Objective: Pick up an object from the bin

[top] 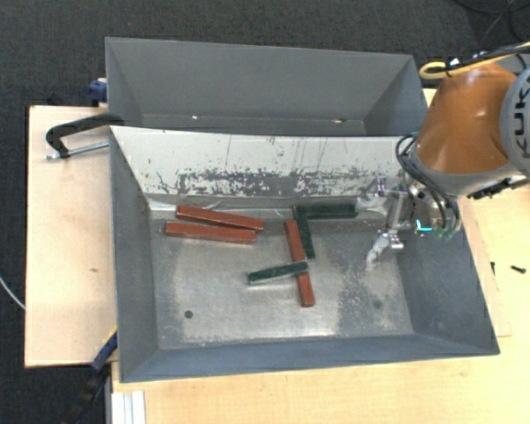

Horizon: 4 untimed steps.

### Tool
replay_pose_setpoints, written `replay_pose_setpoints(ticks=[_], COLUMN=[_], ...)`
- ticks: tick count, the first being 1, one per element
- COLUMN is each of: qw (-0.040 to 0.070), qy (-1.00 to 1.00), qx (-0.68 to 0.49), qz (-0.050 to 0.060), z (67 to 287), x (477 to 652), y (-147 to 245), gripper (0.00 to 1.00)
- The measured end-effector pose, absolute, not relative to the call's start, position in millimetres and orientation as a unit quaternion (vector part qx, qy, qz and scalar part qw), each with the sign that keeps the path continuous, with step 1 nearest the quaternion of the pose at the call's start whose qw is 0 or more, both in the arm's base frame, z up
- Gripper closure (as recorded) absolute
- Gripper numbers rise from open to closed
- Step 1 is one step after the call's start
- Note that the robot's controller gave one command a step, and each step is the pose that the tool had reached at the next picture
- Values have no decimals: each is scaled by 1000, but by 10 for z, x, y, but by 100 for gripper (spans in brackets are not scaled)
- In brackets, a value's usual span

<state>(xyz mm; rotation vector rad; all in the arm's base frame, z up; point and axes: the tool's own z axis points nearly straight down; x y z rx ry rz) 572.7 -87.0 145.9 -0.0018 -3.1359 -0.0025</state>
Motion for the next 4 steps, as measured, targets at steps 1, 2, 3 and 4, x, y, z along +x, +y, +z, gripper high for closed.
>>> replay_pose_setpoints(ticks=[1, 2, 3, 4], qw=[-1, -1, 3, 3], qy=[-1000, -998, -998, -998], qx=[0, -70, -70, -70], qz=[0, -1, -1, -1], z=[1501, 769, 749, 748], x=[5747, 5939, 5912, 5913], y=[-869, -544, -539, -539], gripper=[0, 100, 0, 0])
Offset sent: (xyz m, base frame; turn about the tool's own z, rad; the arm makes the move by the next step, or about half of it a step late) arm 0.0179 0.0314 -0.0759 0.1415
